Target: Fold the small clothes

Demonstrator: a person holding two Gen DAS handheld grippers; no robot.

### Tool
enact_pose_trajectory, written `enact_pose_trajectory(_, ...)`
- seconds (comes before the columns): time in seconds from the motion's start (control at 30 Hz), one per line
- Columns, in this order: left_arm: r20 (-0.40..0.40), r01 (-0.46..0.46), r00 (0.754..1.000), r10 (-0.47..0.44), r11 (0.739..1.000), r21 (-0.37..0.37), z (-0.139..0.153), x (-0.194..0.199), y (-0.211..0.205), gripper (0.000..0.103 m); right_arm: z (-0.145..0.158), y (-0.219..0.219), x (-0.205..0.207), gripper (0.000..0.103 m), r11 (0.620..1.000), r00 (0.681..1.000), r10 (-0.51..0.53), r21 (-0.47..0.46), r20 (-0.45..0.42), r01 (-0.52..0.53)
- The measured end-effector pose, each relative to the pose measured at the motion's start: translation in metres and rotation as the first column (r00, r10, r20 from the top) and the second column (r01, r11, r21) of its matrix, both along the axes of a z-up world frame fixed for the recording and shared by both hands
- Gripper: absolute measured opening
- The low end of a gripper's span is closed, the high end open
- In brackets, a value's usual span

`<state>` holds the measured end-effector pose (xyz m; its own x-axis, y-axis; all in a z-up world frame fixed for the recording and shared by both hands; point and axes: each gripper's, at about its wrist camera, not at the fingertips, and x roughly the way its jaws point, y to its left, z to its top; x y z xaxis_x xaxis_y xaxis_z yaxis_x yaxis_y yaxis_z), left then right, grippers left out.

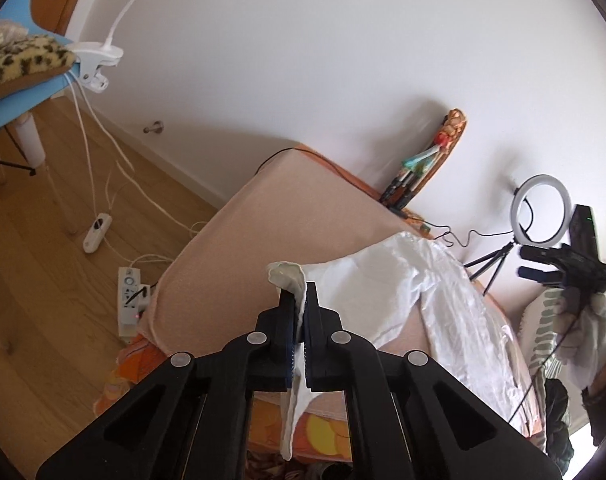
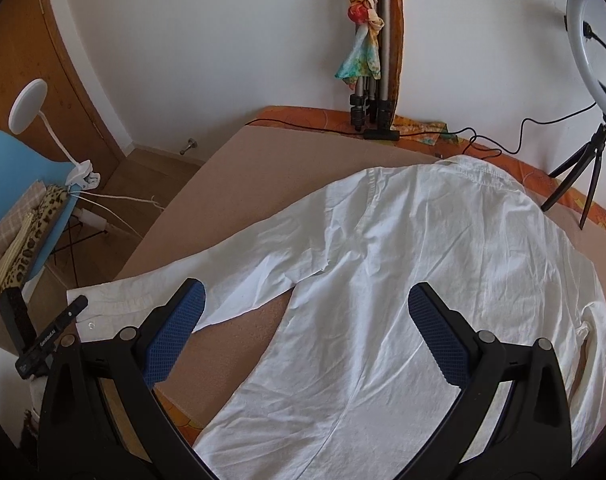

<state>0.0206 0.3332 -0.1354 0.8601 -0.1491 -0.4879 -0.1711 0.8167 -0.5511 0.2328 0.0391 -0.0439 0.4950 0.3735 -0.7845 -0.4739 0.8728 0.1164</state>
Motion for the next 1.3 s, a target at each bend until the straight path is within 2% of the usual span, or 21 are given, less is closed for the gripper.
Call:
enact_pose_trajectory(0.1, 0.054, 0.046, 0.997, -0.046, 0.999, 0.001, 0.018, -0.009, -0.015, 0.002, -0.018, 0.007, 0.037, 0.102, 0.999, 0.993, -0.017, 0.048, -0.114, 0.023)
enact_pose_trajectory(0.2, 0.093, 0.102, 0.990, -0.104, 0.995, 0.022, 0.033, -0.016, -0.034, 0.002, -0.040, 0.021, 0.070, 0.091, 0.998, 0.978, -0.017, 0.062, -0.209, 0.030)
enact_pose_trajectory(0.3, 0.127, 0.161, 0.978, -0.165, 0.986, 0.046, 0.046, -0.021, -0.056, 0.002, -0.064, 0.040, 0.094, 0.088, 0.998, 0.958, -0.005, 0.064, -0.288, 0.025)
enact_pose_trajectory(0.4, 0.153, 0.219, 0.961, -0.231, 0.972, 0.088, 0.057, -0.028, -0.079, 0.002, -0.086, 0.060, 0.113, 0.087, 0.998, 0.935, -0.007, 0.057, -0.354, 0.029)
enact_pose_trajectory(0.5, 0.148, 0.292, 0.940, -0.308, 0.949, 0.119, 0.063, -0.032, -0.106, 0.002, -0.101, 0.076, 0.130, 0.087, 0.996, 0.910, -0.015, 0.077, -0.415, 0.052)
enact_pose_trajectory(0.6, 0.137, 0.370, 0.911, -0.388, 0.919, 0.138, 0.065, -0.039, -0.132, 0.002, -0.111, 0.088, 0.141, 0.087, 0.995, 0.897, -0.025, 0.076, -0.441, 0.064)
enact_pose_trajectory(0.77, 0.094, 0.484, 0.856, -0.508, 0.853, 0.196, 0.064, -0.043, -0.172, 0.002, -0.122, 0.097, 0.153, 0.087, 0.996, 0.882, -0.069, 0.014, -0.466, 0.085)
enact_pose_trajectory(0.83, 0.073, 0.514, 0.840, -0.538, 0.831, 0.211, 0.061, -0.042, -0.185, 0.002, -0.123, 0.100, 0.150, 0.087, 0.998, 0.889, -0.067, -0.018, -0.453, 0.067)
enact_pose_trajectory(0.93, 0.056, 0.549, 0.818, -0.573, 0.806, 0.220, 0.057, -0.042, -0.197, 0.002, -0.116, 0.101, 0.146, 0.085, 0.995, 0.915, -0.059, -0.101, -0.399, 0.020)
enact_pose_trajectory(1.0, 0.042, 0.566, 0.806, -0.591, 0.789, 0.238, 0.057, -0.042, -0.204, 0.002, -0.115, 0.096, 0.144, 0.068, 0.991, 0.915, -0.059, -0.134, -0.399, 0.005)
enact_pose_trajectory(1.13, 0.030, 0.598, 0.779, -0.626, 0.757, 0.262, 0.055, -0.041, -0.219, 0.002, -0.110, 0.077, 0.147, 0.045, 0.986, 0.919, -0.070, -0.167, -0.389, 0.004)
enact_pose_trajectory(1.2, 0.023, 0.618, 0.763, -0.646, 0.739, 0.269, 0.052, -0.040, -0.228, 0.002, -0.107, 0.065, 0.147, 0.015, 0.984, 0.921, -0.060, -0.176, -0.386, -0.009)
enact_pose_trajectory(1.23, 0.017, 0.629, 0.754, -0.657, 0.729, 0.270, 0.051, -0.039, -0.232, 0.002, -0.106, 0.059, 0.146, 0.010, 0.983, 0.926, -0.060, -0.185, -0.373, -0.010)
enact_pose_trajectory(1.3, -0.004, 0.649, 0.737, -0.676, 0.707, 0.281, 0.047, -0.038, -0.241, 0.002, -0.102, 0.047, 0.147, 0.007, 0.982, 0.935, -0.059, -0.186, -0.350, -0.008)
